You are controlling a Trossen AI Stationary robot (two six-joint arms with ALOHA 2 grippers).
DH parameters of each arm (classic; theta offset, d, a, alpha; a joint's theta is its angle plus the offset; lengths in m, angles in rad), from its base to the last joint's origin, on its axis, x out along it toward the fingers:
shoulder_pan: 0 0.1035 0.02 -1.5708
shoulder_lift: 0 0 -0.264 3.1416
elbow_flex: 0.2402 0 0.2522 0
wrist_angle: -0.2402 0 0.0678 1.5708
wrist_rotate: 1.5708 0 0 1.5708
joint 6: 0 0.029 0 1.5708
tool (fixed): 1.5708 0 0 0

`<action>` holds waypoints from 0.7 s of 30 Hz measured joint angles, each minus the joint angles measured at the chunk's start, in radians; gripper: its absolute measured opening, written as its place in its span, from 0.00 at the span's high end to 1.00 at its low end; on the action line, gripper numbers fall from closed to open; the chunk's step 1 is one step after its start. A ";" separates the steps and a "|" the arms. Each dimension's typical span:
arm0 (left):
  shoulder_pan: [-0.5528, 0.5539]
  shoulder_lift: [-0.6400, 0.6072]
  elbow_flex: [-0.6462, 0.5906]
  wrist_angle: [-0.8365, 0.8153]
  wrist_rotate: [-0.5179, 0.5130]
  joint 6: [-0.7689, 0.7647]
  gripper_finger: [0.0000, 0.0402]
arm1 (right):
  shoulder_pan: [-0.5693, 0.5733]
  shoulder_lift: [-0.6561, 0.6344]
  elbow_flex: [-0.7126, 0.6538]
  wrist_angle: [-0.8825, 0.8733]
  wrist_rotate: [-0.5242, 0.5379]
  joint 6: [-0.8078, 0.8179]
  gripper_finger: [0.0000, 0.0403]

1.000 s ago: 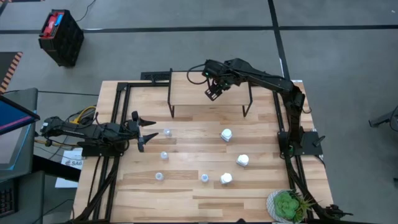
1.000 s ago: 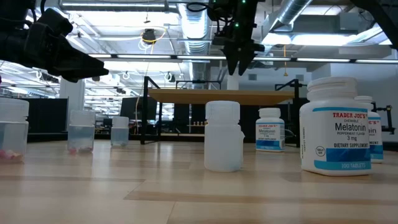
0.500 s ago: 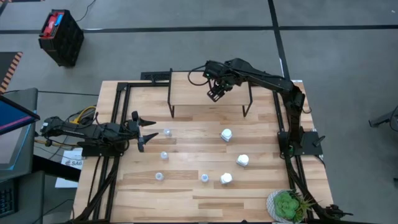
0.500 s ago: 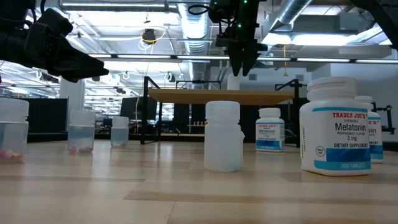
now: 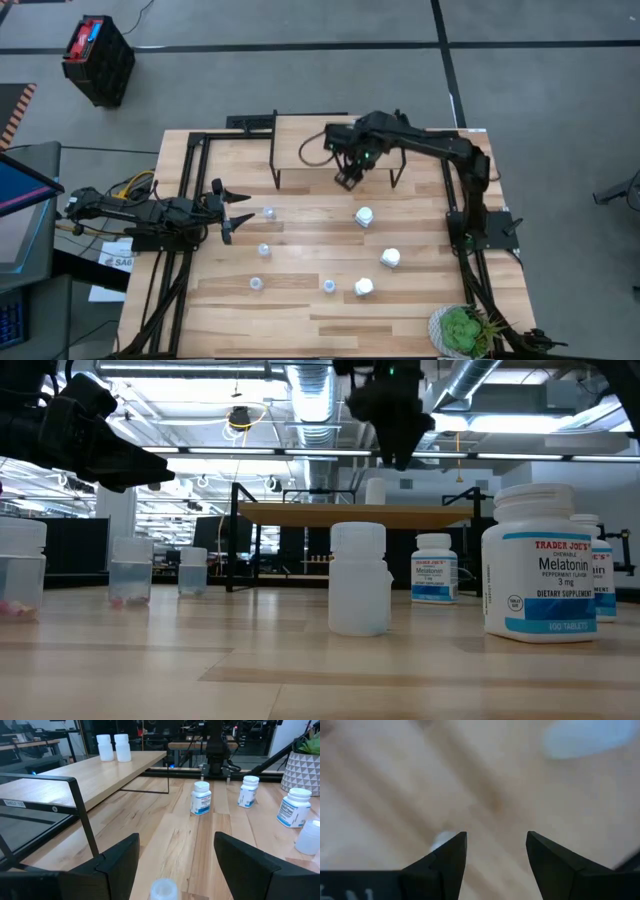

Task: Pick and place medicine bottles onto shelf by color
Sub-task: Put the small white pill bottle on the shelf aligned with the other small white pill bottles

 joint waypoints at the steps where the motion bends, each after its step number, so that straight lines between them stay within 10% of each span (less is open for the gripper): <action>1: 0.000 0.000 0.000 0.000 0.000 0.000 0.39 | 0.028 0.000 0.000 0.001 -0.016 -0.010 0.44; 21: 0.000 0.000 0.000 0.000 0.000 0.000 0.39 | 0.550 0.001 0.000 0.470 -0.038 -0.050 0.44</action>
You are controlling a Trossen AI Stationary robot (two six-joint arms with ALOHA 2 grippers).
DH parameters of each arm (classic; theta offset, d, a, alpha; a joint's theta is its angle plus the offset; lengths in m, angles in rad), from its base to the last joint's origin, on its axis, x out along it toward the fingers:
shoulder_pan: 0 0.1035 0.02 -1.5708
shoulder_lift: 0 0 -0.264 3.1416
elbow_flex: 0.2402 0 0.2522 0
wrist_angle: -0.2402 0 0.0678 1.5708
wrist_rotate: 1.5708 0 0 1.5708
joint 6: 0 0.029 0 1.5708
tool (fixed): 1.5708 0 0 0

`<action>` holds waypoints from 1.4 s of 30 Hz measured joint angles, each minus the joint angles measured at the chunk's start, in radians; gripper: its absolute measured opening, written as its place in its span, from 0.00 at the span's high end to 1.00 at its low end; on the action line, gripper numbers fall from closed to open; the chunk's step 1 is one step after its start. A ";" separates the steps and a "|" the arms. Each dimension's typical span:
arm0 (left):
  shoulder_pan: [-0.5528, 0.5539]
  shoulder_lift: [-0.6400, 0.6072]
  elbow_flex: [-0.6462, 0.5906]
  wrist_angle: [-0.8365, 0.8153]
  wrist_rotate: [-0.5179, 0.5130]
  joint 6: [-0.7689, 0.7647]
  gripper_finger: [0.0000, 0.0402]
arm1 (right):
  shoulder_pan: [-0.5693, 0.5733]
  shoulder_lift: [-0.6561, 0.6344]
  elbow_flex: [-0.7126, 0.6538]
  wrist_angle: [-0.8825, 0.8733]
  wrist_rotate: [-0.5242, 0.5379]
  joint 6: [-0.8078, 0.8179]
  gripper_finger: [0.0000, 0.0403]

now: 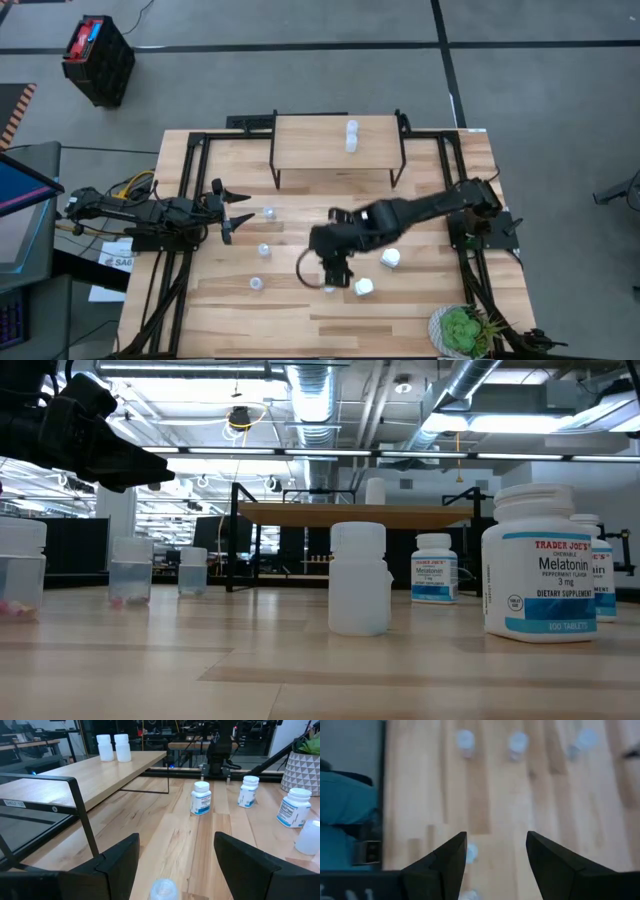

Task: Pick and place medicine bottles onto shelf by color
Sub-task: Put the small white pill bottle on the shelf aligned with the other small white pill bottles

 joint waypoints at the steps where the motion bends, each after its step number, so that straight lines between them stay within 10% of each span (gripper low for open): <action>1: 0.000 0.000 0.000 0.000 0.000 0.000 0.39 | 0.015 0.000 0.000 0.012 0.000 0.000 0.44; 42: 0.000 -0.002 0.001 -0.015 0.030 -0.154 0.39 | 0.101 0.321 -0.003 -0.073 -0.016 0.166 0.44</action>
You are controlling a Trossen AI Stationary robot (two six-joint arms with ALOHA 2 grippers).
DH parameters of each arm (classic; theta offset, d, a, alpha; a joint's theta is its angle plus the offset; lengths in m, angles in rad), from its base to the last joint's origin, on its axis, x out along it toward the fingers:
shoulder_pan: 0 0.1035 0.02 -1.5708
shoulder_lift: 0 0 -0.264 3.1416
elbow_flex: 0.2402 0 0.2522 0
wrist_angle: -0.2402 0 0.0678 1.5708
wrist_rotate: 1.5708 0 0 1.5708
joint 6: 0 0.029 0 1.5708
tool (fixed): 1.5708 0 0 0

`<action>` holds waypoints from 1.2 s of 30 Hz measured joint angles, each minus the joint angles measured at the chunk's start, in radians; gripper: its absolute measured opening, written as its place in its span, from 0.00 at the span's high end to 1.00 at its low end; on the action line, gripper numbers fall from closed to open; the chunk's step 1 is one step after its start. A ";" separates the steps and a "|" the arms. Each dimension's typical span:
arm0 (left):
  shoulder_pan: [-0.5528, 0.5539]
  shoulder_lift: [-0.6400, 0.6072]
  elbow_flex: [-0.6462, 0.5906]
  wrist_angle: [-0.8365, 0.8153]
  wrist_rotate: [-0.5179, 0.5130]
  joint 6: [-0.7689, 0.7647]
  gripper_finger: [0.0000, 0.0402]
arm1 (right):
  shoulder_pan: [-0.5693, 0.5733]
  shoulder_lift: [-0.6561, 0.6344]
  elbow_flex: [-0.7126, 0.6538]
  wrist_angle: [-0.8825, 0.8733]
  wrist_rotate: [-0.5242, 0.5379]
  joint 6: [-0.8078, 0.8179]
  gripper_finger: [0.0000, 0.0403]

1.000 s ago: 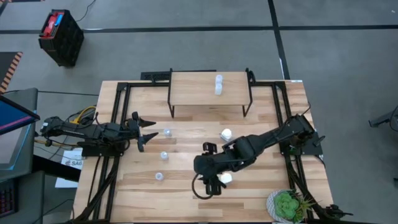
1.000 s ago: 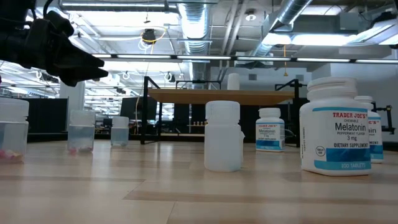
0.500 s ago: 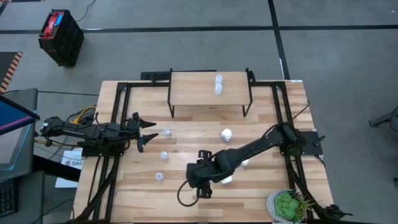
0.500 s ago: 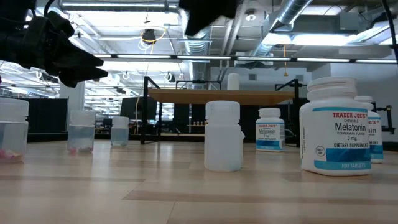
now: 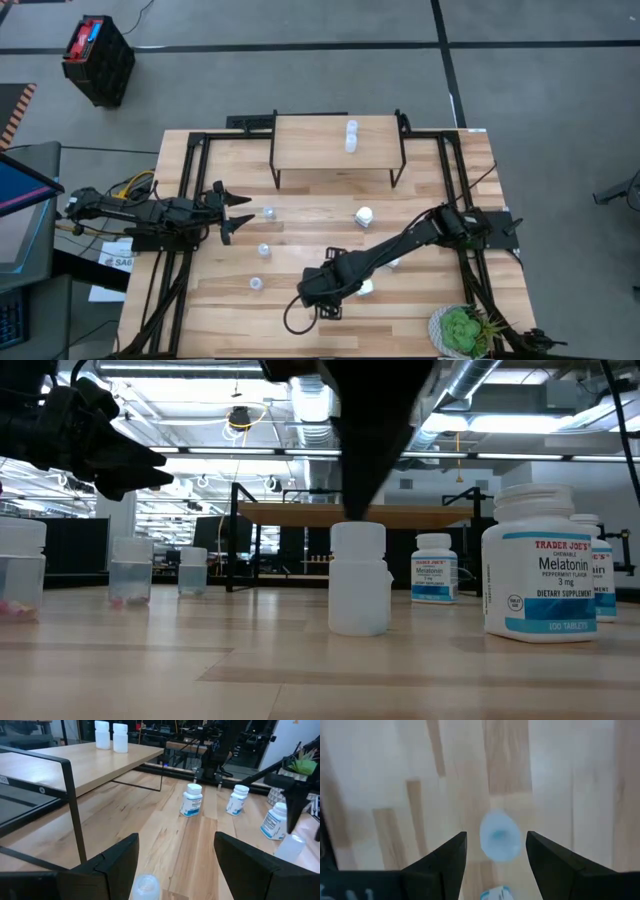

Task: Pick and place medicine bottles onto shelf by color
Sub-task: Put the small white pill bottle on the shelf aligned with the other small white pill bottles

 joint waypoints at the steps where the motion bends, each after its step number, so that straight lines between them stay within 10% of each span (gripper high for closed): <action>1: 0.000 0.000 0.000 0.000 0.000 0.000 0.39 | 0.000 -0.001 0.000 -0.005 0.000 0.000 0.44; 36: 0.000 0.000 -0.001 0.000 0.000 0.014 0.39 | -0.004 0.008 0.002 0.010 0.001 -0.171 0.44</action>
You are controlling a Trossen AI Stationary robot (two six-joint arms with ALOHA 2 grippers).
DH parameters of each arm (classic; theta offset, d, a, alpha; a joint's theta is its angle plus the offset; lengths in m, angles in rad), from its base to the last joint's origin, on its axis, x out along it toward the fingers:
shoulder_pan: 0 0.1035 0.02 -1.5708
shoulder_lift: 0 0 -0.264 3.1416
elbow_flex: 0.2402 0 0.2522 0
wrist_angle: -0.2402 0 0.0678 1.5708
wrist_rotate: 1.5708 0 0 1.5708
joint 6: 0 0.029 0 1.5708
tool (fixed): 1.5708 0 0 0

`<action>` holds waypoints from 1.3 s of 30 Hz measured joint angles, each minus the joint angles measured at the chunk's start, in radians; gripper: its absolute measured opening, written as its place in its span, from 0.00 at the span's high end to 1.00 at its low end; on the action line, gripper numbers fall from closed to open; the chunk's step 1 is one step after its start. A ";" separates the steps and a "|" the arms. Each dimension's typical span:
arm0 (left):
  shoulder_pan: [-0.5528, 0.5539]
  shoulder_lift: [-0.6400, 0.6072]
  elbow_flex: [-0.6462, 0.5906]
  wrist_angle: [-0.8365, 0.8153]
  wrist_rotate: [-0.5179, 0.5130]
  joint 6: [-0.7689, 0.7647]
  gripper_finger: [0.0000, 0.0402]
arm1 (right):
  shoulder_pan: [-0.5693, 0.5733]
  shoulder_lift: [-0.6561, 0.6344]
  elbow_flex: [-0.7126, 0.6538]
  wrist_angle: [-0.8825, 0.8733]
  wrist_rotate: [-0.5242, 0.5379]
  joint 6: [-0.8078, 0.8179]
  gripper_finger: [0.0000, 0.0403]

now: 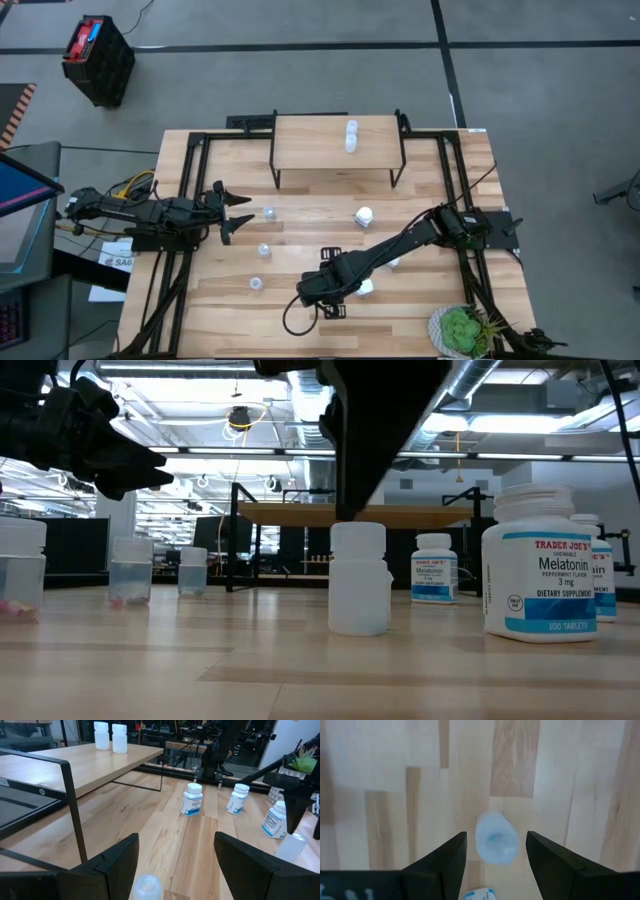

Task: Pick and place medicine bottles onto shelf by color
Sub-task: Put the small white pill bottle on the shelf aligned with the other small white pill bottles

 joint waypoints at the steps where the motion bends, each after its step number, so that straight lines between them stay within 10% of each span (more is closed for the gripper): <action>1: 0.000 0.000 0.000 0.000 0.000 0.000 0.39 | -0.003 0.000 0.000 -0.001 0.000 -0.008 0.44; 39: 0.000 0.000 0.000 0.000 0.000 -0.001 0.39 | -0.005 0.017 0.001 0.005 -0.012 -0.059 0.44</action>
